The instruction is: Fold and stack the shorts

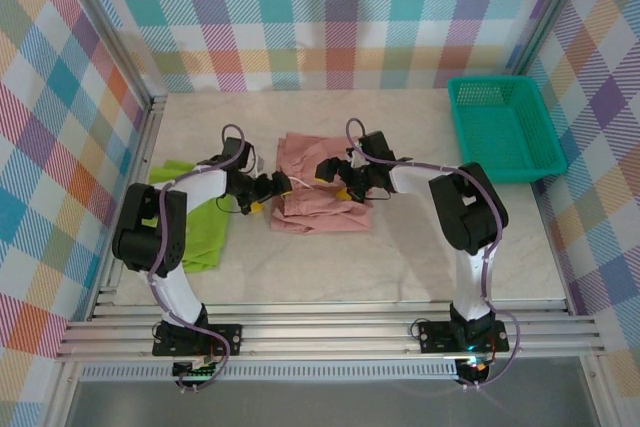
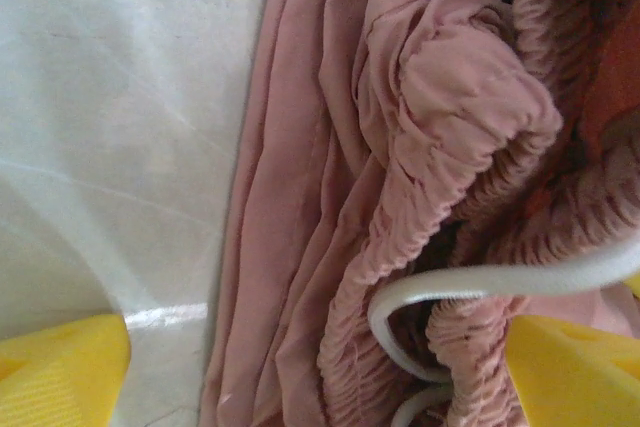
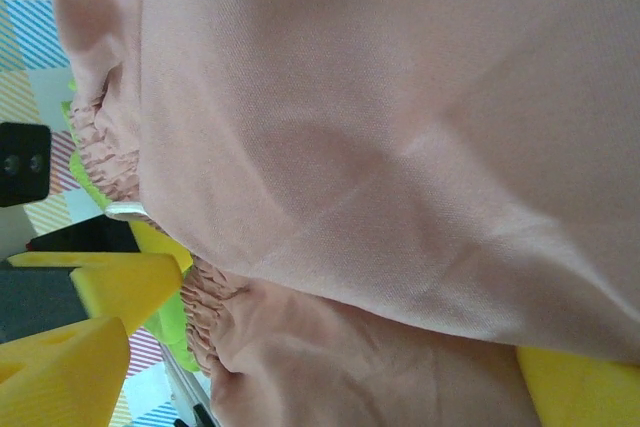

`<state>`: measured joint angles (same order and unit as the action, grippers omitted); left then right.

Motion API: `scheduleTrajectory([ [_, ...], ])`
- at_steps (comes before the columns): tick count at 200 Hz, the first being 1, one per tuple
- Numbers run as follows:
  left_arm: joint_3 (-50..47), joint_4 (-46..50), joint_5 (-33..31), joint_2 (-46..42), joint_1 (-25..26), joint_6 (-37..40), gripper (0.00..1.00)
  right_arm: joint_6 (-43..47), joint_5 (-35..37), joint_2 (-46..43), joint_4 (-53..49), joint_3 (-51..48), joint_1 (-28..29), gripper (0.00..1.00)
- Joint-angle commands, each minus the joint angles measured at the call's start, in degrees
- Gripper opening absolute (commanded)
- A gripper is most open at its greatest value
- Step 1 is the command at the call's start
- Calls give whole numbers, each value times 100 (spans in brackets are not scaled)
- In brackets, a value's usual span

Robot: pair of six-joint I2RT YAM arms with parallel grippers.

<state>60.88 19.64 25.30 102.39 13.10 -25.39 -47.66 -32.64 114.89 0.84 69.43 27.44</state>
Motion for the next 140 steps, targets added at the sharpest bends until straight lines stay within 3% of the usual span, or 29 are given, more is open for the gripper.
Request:
scheduleTrajectory([
  [1, 1, -517, 242, 210, 61, -194, 96, 176, 197, 107, -418, -197, -2, 100],
  [61, 317, -942, 572, 554, 197, -403, 93, 195, 128, 179, -357, -212, -2, 99],
  [140, 977, -742, 766, 861, 468, -426, 89, 292, 48, 310, -414, -105, -2, 99],
])
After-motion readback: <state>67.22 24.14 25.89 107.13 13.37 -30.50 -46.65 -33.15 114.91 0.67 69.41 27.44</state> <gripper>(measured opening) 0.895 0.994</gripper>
